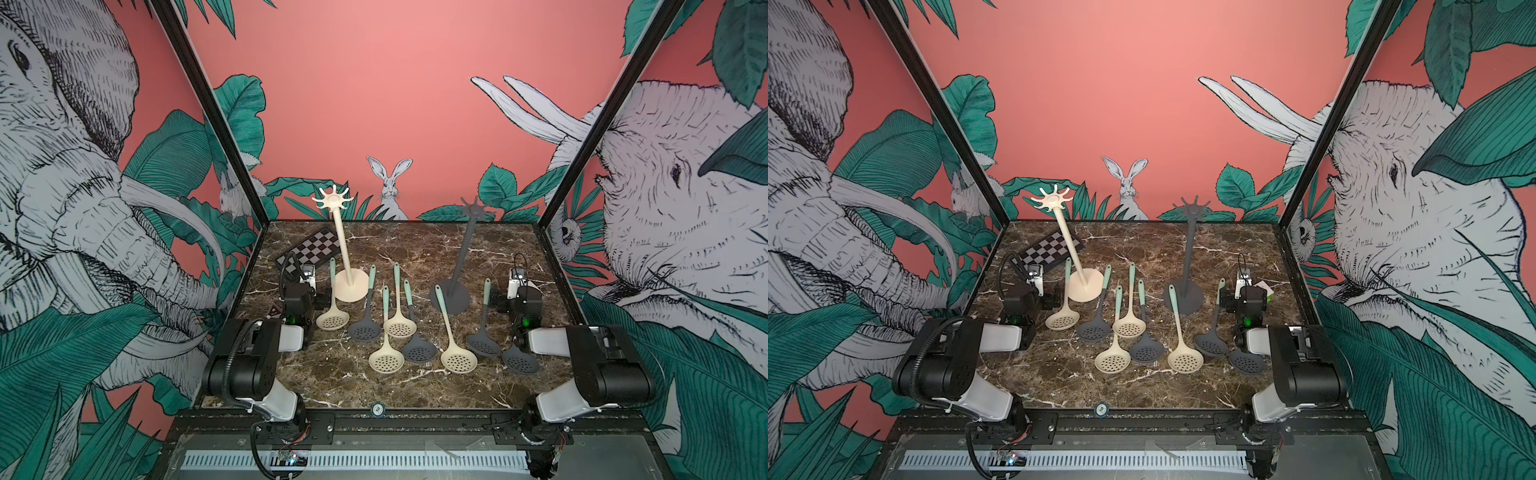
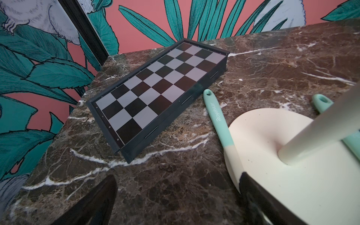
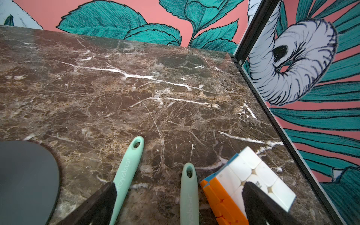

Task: Hang the skimmer on the kitchen utensil rack
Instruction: Pick up the skimmer from the center of the board.

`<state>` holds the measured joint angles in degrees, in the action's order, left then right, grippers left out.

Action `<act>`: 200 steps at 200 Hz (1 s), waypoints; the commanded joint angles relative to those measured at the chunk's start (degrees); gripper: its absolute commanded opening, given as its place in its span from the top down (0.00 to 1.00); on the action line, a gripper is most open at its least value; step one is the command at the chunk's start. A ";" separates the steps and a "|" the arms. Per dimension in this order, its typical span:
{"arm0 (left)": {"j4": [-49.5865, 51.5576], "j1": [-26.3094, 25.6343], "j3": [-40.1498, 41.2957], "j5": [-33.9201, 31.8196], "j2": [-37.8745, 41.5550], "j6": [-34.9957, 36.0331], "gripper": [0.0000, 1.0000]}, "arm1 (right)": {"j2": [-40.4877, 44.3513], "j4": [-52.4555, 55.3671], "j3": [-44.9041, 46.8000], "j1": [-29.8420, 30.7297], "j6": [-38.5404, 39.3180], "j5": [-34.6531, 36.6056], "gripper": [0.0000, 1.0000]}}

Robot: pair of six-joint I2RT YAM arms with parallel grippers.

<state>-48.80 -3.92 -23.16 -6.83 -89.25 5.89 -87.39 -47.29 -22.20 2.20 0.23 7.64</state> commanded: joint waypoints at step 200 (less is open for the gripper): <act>5.31 0.24 -2.50 -0.34 4.56 0.83 0.01 | 3.85 17.76 -9.57 -0.26 0.51 -2.32 0.01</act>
<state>-48.23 -3.92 -23.29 -6.85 -89.10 5.89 -87.24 -43.92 -23.68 2.20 0.25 7.38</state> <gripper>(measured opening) 0.992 0.986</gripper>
